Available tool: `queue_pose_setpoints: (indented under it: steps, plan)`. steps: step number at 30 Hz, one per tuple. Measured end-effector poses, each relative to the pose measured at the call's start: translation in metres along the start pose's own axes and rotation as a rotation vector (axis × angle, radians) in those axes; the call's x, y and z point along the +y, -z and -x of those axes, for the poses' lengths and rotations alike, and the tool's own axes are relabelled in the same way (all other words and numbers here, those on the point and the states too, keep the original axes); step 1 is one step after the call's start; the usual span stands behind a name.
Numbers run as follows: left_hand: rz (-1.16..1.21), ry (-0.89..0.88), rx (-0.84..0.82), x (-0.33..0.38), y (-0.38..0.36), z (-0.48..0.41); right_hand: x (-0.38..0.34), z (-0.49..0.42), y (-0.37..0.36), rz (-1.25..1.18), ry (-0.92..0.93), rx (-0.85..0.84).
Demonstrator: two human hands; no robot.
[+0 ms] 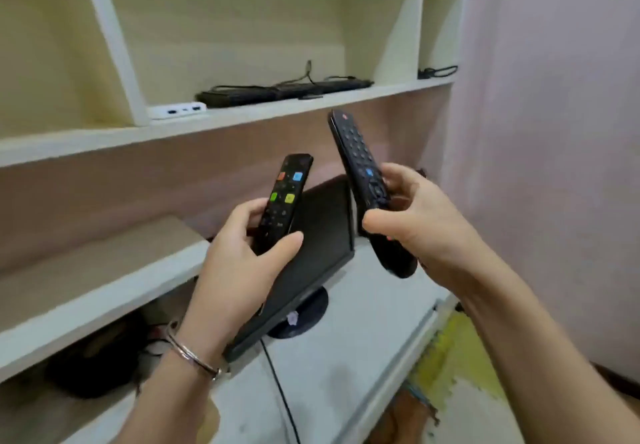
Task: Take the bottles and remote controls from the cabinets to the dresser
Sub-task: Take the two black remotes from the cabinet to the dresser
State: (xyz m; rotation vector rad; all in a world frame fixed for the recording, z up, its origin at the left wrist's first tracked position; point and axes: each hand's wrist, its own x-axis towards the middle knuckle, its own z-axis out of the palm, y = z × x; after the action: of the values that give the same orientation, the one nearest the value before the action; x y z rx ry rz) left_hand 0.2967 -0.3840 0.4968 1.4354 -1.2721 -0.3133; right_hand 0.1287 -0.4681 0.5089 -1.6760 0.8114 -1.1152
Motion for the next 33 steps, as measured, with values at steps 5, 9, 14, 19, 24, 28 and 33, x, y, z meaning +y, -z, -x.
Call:
queue_pose_setpoints:
  steps: [5,9,14,19,24,28,33]
  plan:
    - [0.077,0.164,-0.376,-0.031,-0.121,0.061,0.072,0.113,0.093,0.136,-0.265,0.281]
    - [0.077,0.151,-0.624,-0.033,-0.204,0.121,0.116,0.220,0.158,0.200,-0.479,0.586]
    - [0.034,0.163,-0.969,-0.030,-0.311,0.210,0.161,0.360,0.228,0.256,-0.727,0.945]
    - [-0.040,0.130,-1.196,0.001,-0.419,0.306,0.184,0.490,0.285,0.298,-0.954,1.189]
    - [-0.057,0.049,-1.337,0.036,-0.514,0.385,0.202,0.589,0.326,0.263,-1.138,1.410]
    - [-0.107,-0.053,-1.453,0.069,-0.567,0.426,0.195,0.642,0.356,0.231,-1.227,1.571]
    - [-0.083,-0.160,-1.546,0.111,-0.648,0.449,0.196,0.667,0.407,0.182,-1.259,1.763]
